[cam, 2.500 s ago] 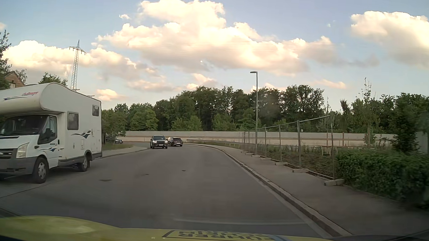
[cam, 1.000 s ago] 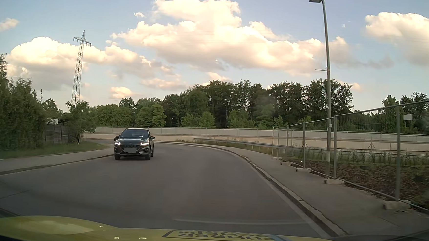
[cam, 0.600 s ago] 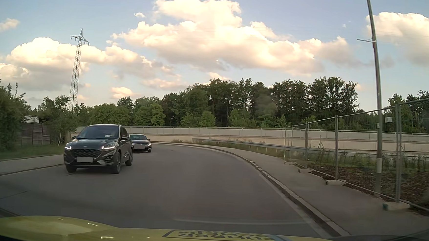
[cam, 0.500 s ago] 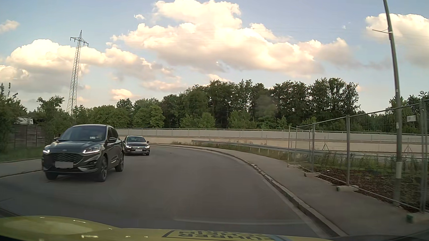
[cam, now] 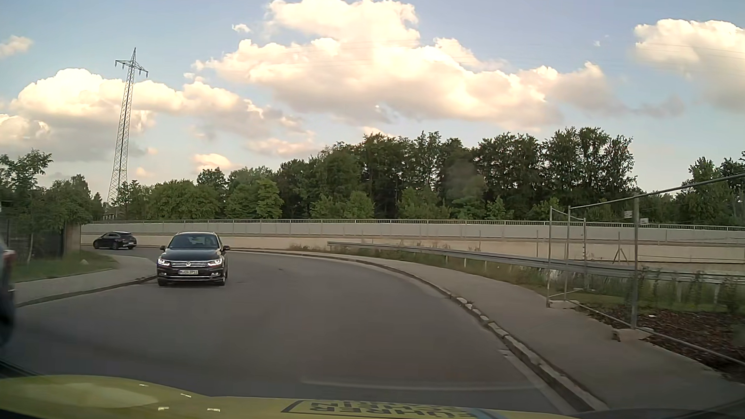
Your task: Follow the waypoints while adhering to traffic rules and regulations
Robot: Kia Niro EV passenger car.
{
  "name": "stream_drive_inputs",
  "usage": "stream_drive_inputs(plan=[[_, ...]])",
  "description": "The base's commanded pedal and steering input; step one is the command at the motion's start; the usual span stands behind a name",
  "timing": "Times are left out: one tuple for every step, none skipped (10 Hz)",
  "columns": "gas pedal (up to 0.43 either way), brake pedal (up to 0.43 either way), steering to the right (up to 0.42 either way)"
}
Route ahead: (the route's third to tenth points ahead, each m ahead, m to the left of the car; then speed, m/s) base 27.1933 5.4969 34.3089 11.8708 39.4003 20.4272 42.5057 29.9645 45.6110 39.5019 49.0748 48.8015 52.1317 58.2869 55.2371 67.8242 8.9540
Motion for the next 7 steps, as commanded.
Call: stream_drive_inputs(plan=[[0.028, 0.0, -0.006], [0.028, 0.0, -0.01], [0.028, 0.0, -0.014], [0.028, 0.0, -0.02], [0.028, 0.0, -0.025], [0.028, 0.0, -0.026], [0.028, 0.0, -0.028]])
